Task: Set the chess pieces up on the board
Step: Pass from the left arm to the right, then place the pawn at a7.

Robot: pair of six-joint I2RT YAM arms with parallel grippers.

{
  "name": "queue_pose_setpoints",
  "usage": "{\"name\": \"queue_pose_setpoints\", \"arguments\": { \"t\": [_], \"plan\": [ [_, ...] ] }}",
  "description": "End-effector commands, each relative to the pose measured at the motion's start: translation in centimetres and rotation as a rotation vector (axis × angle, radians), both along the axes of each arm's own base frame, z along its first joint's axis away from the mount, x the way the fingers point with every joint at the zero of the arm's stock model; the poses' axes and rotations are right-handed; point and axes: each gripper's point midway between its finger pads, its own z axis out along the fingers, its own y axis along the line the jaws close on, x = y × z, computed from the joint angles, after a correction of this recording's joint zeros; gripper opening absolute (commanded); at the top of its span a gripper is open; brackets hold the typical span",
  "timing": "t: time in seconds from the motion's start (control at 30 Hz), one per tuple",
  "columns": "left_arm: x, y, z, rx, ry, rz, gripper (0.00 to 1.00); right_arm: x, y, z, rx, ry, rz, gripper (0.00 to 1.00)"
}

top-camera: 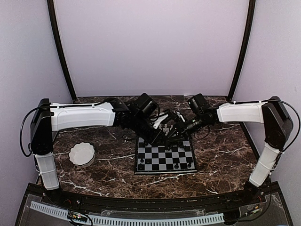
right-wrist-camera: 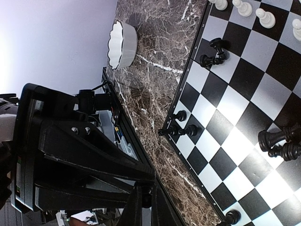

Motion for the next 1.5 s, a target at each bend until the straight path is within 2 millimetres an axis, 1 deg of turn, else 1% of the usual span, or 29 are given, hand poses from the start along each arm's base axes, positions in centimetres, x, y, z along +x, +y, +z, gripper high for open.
{"name": "queue_pose_setpoints", "arguments": {
  "t": [0.0,0.03,0.07,0.1,0.13,0.17,0.2,0.23,0.27,0.37,0.47,0.53,0.57,0.6,0.63,0.67,0.7,0.73,0.83,0.97,1.03,1.27,1.47],
  "plan": [
    [-0.3,0.3,3.1,-0.059,-0.047,0.005,0.25,0.6,0.0,0.2,-0.005,-0.037,-0.007,0.0],
    [-0.3,0.4,3.3,-0.06,-0.05,0.008,0.29,0.8,-0.2,0.2,-0.012,-0.046,-0.016,0.0],
    [-0.5,0.7,3.0,-0.054,-0.046,0.011,0.31,0.9,-0.3,0.2,-0.015,-0.054,-0.022,0.0],
    [-0.5,0.9,3.4,-0.061,-0.053,0.015,0.34,1.0,-0.4,0.2,-0.023,-0.062,-0.026,0.0],
    [-0.7,1.2,3.0,-0.053,-0.046,0.017,0.35,1.1,-0.5,0.1,-0.032,-0.07,-0.031,0.0],
    [-0.8,1.5,3.6,-0.062,-0.056,0.024,0.36,1.2,-0.6,0.1,-0.04,-0.079,-0.034,0.0],
    [-0.9,1.8,3.3,-0.055,-0.053,0.029,0.37,1.3,-0.8,0.1,-0.049,-0.087,-0.04,0.0],
    [-0.9,2.2,4.0,-0.067,-0.067,0.039,0.39,1.4,-0.9,0.1,-0.057,-0.095,-0.044,0.0],
    [-0.9,2.7,3.5,-0.058,-0.063,0.054,0.39,1.5,-1.0,0.1,-0.066,-0.106,-0.048,0.0],
    [-1.2,4.1,3.6,-0.067,-0.06,0.093,0.43,1.7,-1.5,-0.1,-0.104,-0.142,-0.063,0.0],
    [-1.1,4.7,3.4,-0.084,-0.054,0.129,0.46,2.2,-2.4,-0.4,-0.168,-0.195,-0.086,0.0],
    [-0.9,4.9,2.7,-0.064,-0.044,0.146,0.46,2.6,-3.5,-0.7,-0.24,-0.255,-0.106,0.0],
    [-0.7,4.7,2.8,-0.065,-0.045,0.149,0.46,2.8,-4.0,-0.8,-0.28,-0.288,-0.114,0.0],
    [-0.6,4.7,2.2,-0.047,-0.036,0.149,0.46,3.2,-4.9,-0.9,-0.333,-0.333,-0.132,0.0],
    [-0.4,4.4,2.6,-0.05,-0.038,0.148,0.46,3.3,-5.6,-1.0,-0.375,-0.367,-0.138,0.0],
    [-0.4,4.3,2.0,-0.035,-0.031,0.143,0.46,3.4,-6.2,-1.1,-0.413,-0.396,-0.143,0.0],
    [-0.2,4.0,2.4,-0.042,-0.035,0.14,0.46,3.3,-6.9,-1.1,-0.453,-0.426,-0.146,0.0],
    [-0.2,3.8,2.1,-0.036,-0.03,0.137,0.46,3.2,-7.4,-1.2,-0.484,-0.455,-0.147,0.0],
    [0.2,3.2,2.6,-0.049,-0.035,0.136,0.46,2.9,-9.0,-1.6,-0.582,-0.526,-0.15,0.0],
    [0.4,2.8,2.6,-0.056,-0.024,0.138,0.46,2.0,-10.4,-2.2,-0.671,-0.589,-0.149,0.0],
    [0.3,2.6,2.4,-0.055,-0.016,0.139,0.46,1.5,-11.0,-2.5,-0.715,-0.623,-0.144,0.0],
    [0.3,2.5,2.0,-0.046,0.0,0.142,0.46,-0.8,-11.3,-4.0,-0.816,-0.736,-0.068,0.0],
    [0.4,2.4,1.9,-0.041,0.008,0.149,0.46,-1.4,-11.3,-5.2,-0.839,-0.746,-0.053,0.0]
  ]
}}
